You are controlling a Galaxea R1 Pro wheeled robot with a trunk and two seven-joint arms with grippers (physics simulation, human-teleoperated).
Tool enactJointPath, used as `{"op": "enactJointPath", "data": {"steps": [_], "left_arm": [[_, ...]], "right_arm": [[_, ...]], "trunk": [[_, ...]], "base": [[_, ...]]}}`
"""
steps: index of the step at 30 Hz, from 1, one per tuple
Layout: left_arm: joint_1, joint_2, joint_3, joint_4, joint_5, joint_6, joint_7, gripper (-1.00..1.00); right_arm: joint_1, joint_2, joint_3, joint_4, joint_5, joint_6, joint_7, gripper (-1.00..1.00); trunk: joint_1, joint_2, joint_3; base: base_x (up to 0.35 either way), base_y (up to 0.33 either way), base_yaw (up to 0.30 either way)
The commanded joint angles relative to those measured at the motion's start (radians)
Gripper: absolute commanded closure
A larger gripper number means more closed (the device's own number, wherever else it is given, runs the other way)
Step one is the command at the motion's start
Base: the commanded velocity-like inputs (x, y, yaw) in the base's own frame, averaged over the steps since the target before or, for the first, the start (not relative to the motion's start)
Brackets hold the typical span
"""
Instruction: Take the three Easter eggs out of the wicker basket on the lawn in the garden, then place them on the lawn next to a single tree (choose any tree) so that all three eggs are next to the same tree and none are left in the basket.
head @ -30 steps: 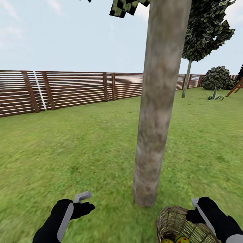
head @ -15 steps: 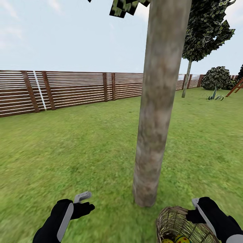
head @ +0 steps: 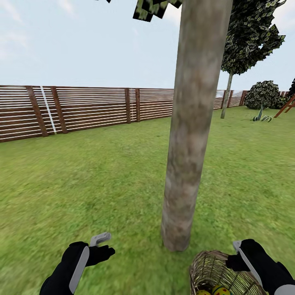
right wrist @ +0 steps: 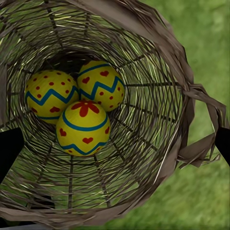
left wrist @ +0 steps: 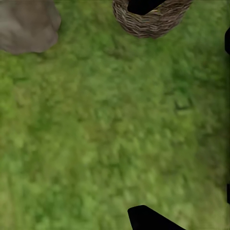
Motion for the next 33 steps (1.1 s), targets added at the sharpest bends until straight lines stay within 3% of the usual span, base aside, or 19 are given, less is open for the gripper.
{"op": "enactJointPath", "data": {"steps": [1,27,33], "left_arm": [[-0.001,-0.001,0.003,-0.001,0.006,0.005,0.002,-1.0],[-0.001,-0.004,0.001,0.002,0.005,0.005,0.002,-1.0],[-0.001,-0.003,0.001,0.002,0.005,0.005,0.004,-1.0]], "right_arm": [[-0.001,-0.001,0.004,-0.001,-0.002,0.004,0.001,-1.0],[-0.001,-0.001,0.004,0.023,-0.004,0.0,0.002,-1.0],[-0.001,0.003,0.007,0.022,-0.001,0.003,0.006,-1.0]], "trunk": [[0.0,-0.001,-0.001],[0.0,-0.001,-0.001],[0.023,-0.043,-0.02]], "base": [[0.0,0.0,0.0],[0.0,0.0,0.0],[0.0,0.0,0.0]]}}
